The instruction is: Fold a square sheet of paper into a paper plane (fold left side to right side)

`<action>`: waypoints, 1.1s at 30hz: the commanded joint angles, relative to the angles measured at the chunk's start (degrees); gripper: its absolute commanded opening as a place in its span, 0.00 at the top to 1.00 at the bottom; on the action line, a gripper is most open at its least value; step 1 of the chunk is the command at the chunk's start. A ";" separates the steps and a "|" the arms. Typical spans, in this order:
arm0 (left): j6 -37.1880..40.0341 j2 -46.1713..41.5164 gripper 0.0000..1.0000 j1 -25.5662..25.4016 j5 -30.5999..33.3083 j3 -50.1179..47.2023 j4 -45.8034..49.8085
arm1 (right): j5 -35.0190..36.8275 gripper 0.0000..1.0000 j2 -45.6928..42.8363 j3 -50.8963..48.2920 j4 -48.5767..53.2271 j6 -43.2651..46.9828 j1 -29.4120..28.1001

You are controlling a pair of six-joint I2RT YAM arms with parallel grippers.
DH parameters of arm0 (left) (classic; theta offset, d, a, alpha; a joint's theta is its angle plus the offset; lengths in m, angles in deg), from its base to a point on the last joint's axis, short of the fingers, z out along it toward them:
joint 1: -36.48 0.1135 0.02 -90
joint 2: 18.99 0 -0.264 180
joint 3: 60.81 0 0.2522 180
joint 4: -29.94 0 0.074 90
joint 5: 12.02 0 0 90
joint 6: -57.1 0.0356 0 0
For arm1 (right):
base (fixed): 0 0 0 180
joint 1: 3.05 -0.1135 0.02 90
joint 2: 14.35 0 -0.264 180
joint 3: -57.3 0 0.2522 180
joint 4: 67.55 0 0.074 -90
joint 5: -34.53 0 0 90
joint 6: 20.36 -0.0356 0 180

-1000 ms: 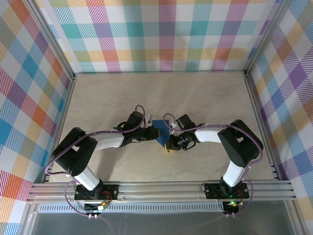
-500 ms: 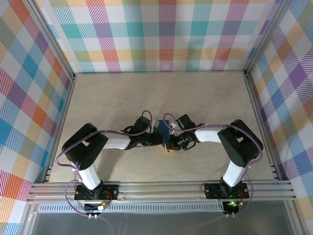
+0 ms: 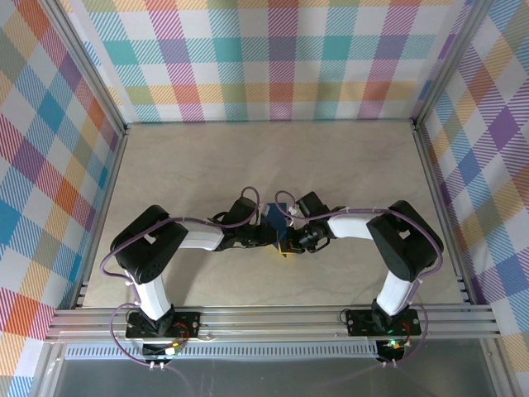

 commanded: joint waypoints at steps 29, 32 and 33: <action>5.84 5.38 0.92 14.51 4.77 5.03 12.31 | 14.51 1.00 4.73 -3.67 11.84 1.75 -0.73; 6.96 5.65 0.92 16.40 4.87 5.73 13.12 | 14.43 1.00 4.56 -3.72 11.76 1.62 -0.73; 6.99 5.80 0.92 17.09 4.25 5.88 12.84 | 14.40 1.00 4.49 -3.73 11.64 1.57 -0.73</action>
